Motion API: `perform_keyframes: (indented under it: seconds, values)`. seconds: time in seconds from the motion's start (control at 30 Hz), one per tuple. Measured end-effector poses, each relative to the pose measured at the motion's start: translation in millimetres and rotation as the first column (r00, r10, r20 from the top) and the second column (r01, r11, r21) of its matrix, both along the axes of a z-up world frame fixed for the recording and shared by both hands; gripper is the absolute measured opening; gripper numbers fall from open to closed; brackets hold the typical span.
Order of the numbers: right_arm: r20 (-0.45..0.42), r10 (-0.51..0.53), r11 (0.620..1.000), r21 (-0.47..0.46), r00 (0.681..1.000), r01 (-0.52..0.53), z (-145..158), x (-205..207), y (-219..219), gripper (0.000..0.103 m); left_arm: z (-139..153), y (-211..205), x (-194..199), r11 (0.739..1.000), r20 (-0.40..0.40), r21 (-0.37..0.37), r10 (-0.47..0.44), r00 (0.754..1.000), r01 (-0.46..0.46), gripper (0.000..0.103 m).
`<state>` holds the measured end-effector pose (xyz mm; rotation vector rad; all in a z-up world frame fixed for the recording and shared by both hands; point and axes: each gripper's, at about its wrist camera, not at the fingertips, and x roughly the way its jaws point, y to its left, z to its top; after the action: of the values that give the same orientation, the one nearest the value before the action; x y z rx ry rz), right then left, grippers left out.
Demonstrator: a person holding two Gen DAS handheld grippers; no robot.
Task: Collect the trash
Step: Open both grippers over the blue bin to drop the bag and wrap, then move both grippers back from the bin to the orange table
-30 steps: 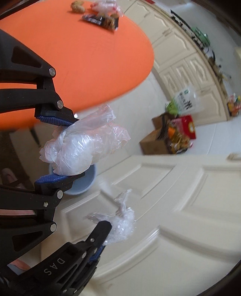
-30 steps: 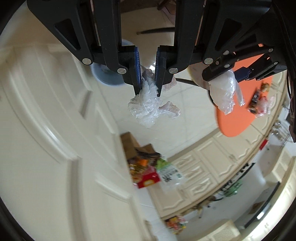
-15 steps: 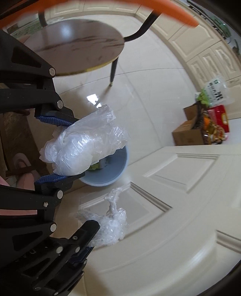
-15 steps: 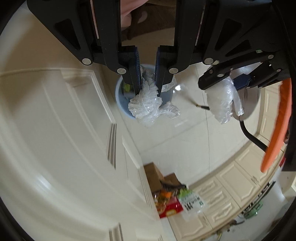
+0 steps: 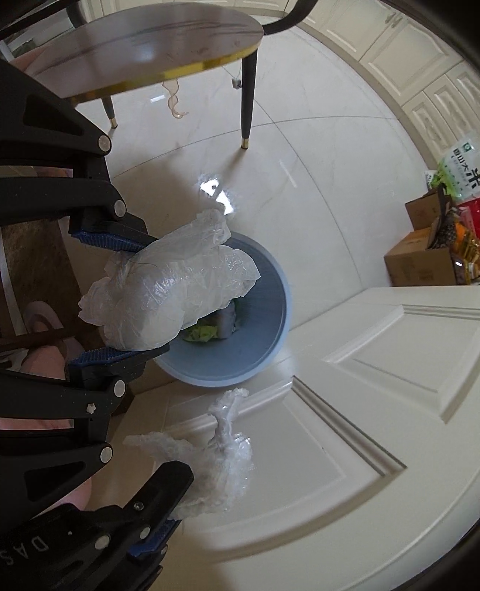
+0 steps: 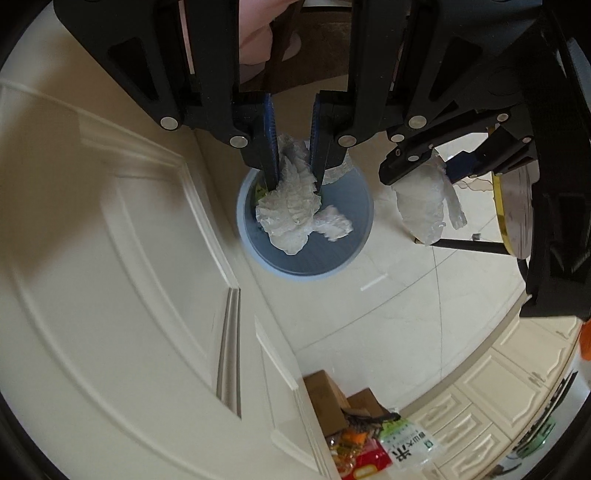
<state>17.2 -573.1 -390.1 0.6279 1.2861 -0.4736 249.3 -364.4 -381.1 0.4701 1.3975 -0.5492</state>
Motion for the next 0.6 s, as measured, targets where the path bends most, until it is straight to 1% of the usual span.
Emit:
perform_keyframes:
  seconds: [0.07, 0.2, 0.27, 0.33, 0.4, 0.47, 0.53, 0.6]
  values:
    - [-0.001, 0.002, 1.000, 0.009, 1.000, -0.002, -4.6, 2.9, -1.3, 0.016, -8.9, -3.1, 5.1, 1.000, -0.004, 0.006, 0.005, 1.000, -0.005, 0.040]
    - [0.004, 0.015, 1.000, 0.019, 1.000, -0.015, -10.8, 6.9, -3.6, 0.018, -24.6, -6.5, 17.5, 1.000, -0.027, -0.028, 0.001, 1.000, -0.002, 0.043]
    - [0.001, 0.004, 1.000, 0.014, 1.000, -0.004, -11.3, 5.0, -6.4, 0.027, -36.2, -1.6, 25.8, 1.000, -0.070, -0.022, 0.007, 0.998, -0.009, 0.046]
    - [0.020, -0.005, 1.000, 0.006, 1.000, 0.005, -7.5, 0.0, -8.7, 0.056, -45.9, 4.3, 31.3, 1.000, -0.106, -0.018, 0.012, 0.994, -0.014, 0.051]
    - [0.005, -0.005, 0.999, -0.032, 1.000, 0.005, -4.6, -1.8, -8.6, 0.066, -53.7, 7.0, 36.3, 1.000, -0.121, -0.003, 0.008, 0.993, -0.009, 0.053]
    - [-0.010, -0.006, 0.999, -0.043, 1.000, 0.006, -2.5, -4.0, -8.8, 0.066, -60.2, 9.0, 40.9, 1.000, -0.121, 0.014, 0.009, 0.993, -0.008, 0.053]
    - [-0.017, -0.016, 0.999, -0.036, 1.000, 0.015, -1.9, -5.6, -9.1, 0.066, -65.4, 9.9, 42.8, 1.000, -0.127, 0.019, 0.007, 0.992, -0.004, 0.054]
    - [-0.033, -0.019, 0.999, -0.049, 0.999, 0.017, 1.2, -8.8, -8.5, 0.066, -69.3, 12.3, 43.7, 1.000, -0.140, 0.019, 0.004, 0.990, -0.001, 0.054]
